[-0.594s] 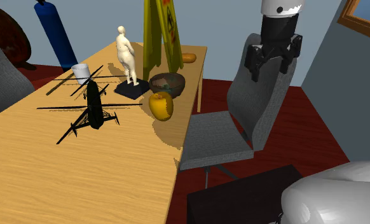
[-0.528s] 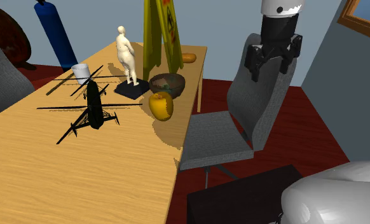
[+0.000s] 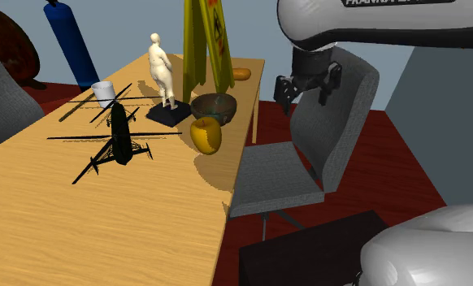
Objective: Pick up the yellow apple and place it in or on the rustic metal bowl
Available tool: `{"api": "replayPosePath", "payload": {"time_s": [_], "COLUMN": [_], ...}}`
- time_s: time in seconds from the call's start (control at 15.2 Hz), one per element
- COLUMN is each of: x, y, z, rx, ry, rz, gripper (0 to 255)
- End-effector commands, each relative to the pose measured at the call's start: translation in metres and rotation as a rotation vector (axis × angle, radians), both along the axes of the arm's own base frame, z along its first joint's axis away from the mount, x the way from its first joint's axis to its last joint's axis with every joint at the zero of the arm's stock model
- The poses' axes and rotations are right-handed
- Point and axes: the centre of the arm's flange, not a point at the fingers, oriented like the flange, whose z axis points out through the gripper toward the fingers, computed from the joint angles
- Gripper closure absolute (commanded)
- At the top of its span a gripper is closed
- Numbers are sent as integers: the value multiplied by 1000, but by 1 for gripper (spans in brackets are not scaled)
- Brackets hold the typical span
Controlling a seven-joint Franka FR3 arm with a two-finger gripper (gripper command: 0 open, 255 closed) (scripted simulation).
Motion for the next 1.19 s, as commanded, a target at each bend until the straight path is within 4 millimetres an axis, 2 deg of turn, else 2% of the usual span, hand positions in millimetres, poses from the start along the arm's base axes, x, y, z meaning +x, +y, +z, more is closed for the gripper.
{"api": "replayPosePath", "payload": {"time_s": [0.0, 0.53, 1.12], "x": [8, 41, 88], "y": [24, 108, 200], "z": [-10, -55, -101], "rx": [-6, -36, -71], "ry": [-48, -226, -425], "rz": [-2, -9, -17], "gripper": [0, 0, 0]}}
